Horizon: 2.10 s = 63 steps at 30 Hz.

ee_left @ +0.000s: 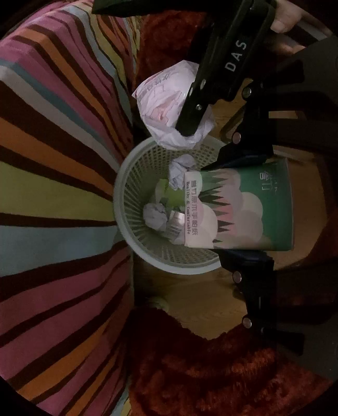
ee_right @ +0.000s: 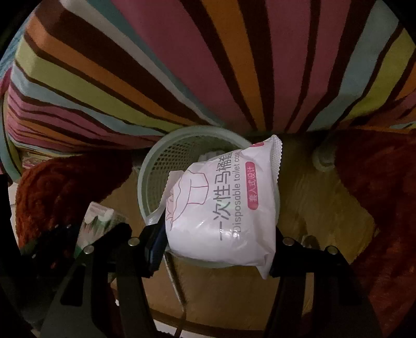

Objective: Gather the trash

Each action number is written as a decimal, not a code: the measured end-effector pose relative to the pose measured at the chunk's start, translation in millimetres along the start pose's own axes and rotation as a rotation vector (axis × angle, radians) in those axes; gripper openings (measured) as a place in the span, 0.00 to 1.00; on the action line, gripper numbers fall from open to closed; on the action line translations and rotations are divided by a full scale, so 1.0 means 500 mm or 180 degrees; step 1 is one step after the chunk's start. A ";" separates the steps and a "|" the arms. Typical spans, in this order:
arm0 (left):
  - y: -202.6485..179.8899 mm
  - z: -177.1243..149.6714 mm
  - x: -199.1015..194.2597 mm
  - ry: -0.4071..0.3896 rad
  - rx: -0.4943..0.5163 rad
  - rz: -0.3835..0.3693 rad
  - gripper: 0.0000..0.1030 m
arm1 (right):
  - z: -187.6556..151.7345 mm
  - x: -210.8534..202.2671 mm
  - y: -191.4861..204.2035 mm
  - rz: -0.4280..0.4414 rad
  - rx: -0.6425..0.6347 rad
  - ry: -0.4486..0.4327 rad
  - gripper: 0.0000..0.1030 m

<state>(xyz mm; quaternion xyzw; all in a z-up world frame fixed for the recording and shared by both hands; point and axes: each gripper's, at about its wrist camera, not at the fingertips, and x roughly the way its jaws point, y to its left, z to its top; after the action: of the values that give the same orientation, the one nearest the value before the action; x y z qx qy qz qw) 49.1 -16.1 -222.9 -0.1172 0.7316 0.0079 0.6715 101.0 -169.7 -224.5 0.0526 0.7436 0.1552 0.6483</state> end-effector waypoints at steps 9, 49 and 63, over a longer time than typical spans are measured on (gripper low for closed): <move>-0.003 0.003 0.031 0.0264 0.0044 0.0069 0.49 | 0.007 0.033 0.005 0.0044 0.0014 0.0213 0.55; 0.002 0.022 -0.040 -0.0316 0.0011 0.0222 0.66 | -0.001 -0.081 -0.053 0.0183 0.0471 -0.0503 0.92; -0.017 0.020 -0.133 -0.1140 0.0177 0.0250 0.66 | -0.022 -0.197 -0.014 -0.0127 0.0012 -0.1382 0.92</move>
<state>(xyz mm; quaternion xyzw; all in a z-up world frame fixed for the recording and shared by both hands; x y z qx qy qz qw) 64.9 -11.9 -157.0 -0.0666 0.6043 0.0347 0.7932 106.4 -205.6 -132.2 0.0713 0.5877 0.1259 0.7960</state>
